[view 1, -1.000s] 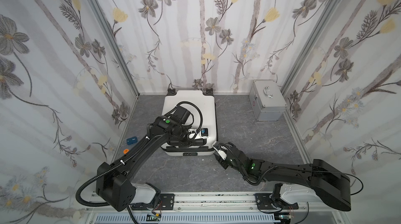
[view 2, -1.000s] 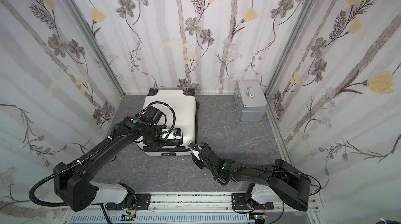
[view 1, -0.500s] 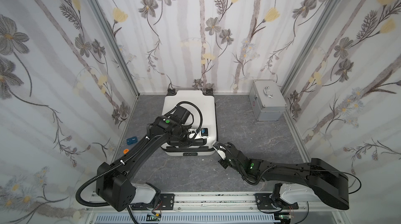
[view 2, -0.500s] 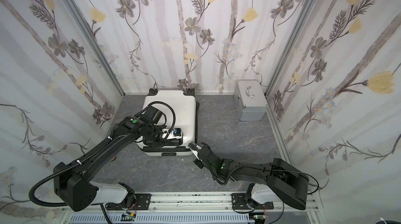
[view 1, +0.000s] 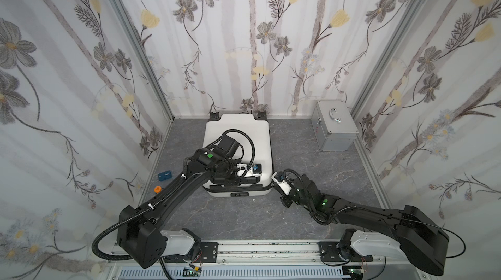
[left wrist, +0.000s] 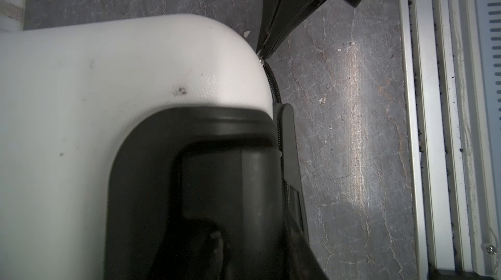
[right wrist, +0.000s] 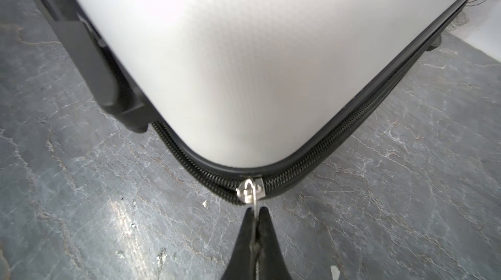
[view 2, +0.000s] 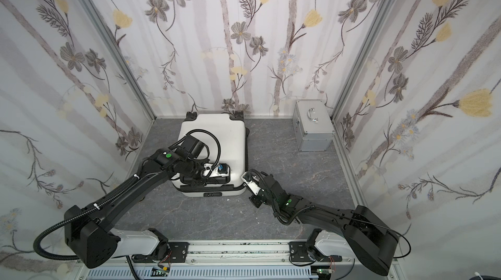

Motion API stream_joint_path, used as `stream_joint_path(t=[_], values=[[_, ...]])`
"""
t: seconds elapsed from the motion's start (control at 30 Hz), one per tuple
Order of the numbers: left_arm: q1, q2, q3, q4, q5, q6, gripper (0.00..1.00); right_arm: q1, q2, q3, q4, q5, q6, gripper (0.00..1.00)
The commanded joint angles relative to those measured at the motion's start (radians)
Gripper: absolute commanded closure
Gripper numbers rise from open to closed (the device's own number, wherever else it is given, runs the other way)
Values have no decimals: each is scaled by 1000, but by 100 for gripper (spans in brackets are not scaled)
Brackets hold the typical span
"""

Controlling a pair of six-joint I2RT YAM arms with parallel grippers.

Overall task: Open the suitcase zippers
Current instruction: Unzip the zipper on the suitcase.

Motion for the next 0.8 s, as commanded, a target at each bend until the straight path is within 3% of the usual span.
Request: stream_joint_path(t=[0.0,0.2,0.37,0.53,0.77], values=[[-36,-17,-19,-178,123,91,91,-68,13,24,114,9,1,100],[-94,-58,-47,-188,110,86,91,-172,101,125,20,-14,-32,100],[-94,-100,-80,-170,37,72,91,-224,70,117,26,-92,-27,100],[-103,-95,-82,-176,35,83,92,-260,61,132,33,-102,-16,100],[-134,-99,-93,-176,68,113,92,-342,218,326,17,-157,-24,100]])
